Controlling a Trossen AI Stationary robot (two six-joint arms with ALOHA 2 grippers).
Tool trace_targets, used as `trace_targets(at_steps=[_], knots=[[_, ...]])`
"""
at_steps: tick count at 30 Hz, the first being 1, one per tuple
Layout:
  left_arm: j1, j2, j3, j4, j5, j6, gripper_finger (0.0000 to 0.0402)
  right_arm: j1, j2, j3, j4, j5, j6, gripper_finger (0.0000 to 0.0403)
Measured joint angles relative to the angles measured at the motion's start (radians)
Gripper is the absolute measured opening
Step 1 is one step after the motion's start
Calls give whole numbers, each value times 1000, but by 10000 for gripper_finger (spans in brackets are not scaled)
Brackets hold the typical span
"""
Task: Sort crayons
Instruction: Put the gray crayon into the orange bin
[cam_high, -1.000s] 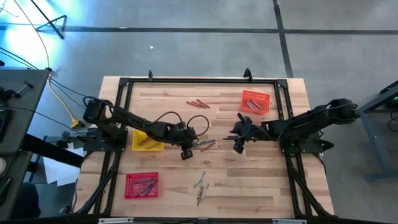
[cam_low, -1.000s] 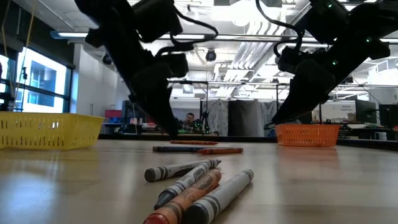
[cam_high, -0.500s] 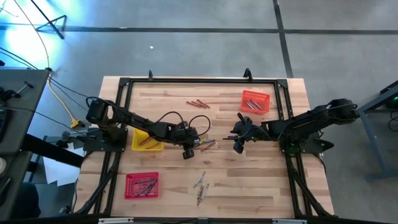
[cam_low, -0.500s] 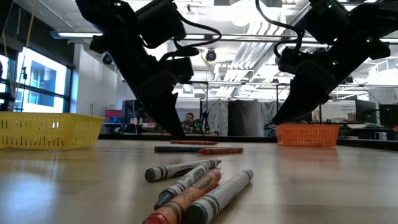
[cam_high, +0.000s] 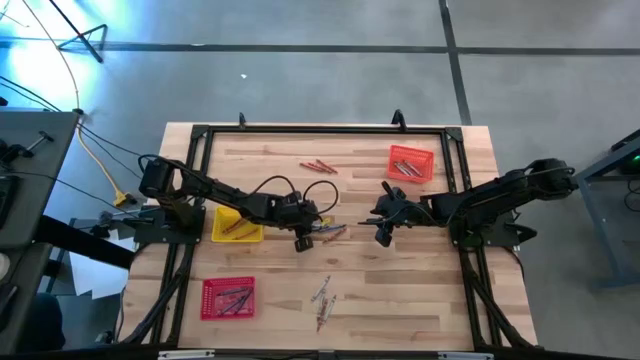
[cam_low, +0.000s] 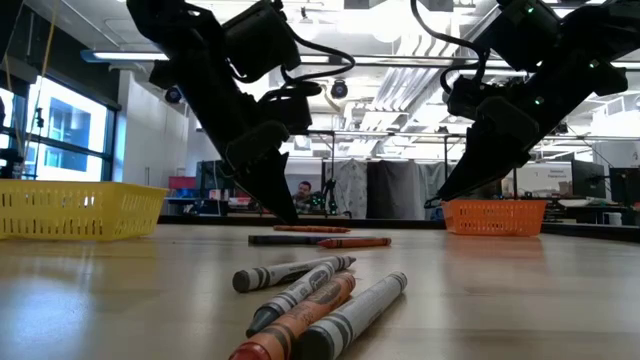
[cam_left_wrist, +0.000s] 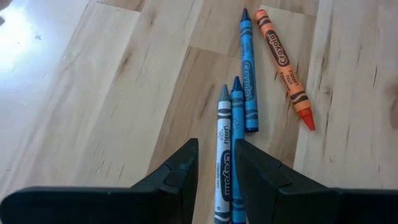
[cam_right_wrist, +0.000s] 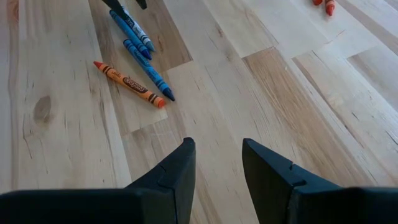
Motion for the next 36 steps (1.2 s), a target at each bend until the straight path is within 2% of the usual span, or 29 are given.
trace_targets(at_steps=[36], knots=[[-1,0,-2,-77,-16,-62,92,0,0,0,0,0,-3,126]])
